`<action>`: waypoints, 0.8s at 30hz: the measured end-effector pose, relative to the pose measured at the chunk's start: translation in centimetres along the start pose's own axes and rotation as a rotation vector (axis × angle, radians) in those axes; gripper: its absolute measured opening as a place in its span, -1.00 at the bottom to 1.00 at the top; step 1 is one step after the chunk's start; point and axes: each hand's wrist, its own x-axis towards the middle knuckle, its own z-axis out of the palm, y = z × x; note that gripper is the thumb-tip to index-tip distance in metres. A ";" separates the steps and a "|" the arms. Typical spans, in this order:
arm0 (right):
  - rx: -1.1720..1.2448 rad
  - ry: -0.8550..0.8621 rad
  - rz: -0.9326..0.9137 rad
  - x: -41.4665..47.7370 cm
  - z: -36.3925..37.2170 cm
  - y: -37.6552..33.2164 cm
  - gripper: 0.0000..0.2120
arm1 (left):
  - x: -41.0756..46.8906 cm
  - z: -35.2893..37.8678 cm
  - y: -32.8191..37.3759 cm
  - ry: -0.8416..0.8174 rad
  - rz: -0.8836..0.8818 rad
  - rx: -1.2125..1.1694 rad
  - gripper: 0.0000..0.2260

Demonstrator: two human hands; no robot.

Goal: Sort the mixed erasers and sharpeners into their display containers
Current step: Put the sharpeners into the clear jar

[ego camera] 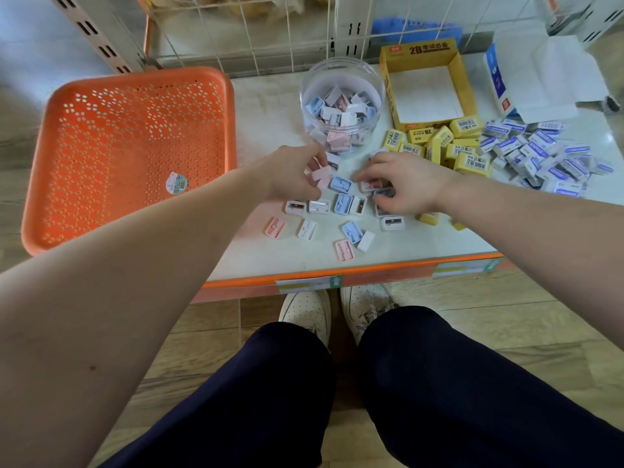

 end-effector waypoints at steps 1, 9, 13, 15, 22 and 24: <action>0.000 -0.007 -0.001 0.0 0.0 0.0 -0.51 | -0.1 0.0 0.1 0.001 0.002 0.003 -0.61; -0.041 -0.051 -0.035 -0.4 0.0 0.5 -0.42 | -0.1 0.1 0.4 -0.009 0.021 0.043 -0.60; -0.017 -0.025 0.001 -0.1 0.0 0.5 -0.44 | 0.3 0.6 0.7 0.001 0.043 0.117 -0.54; -0.007 0.006 0.019 0.0 -0.1 0.4 -0.44 | 0.8 1.0 0.8 0.034 0.042 0.167 -0.52; -0.008 0.063 0.045 0.3 -0.2 0.6 -0.53 | 1.2 0.9 0.6 0.062 0.001 0.216 -0.61; -0.010 0.059 0.042 0.3 -0.2 0.6 -0.55 | 1.0 0.9 0.4 0.077 0.008 0.216 -0.60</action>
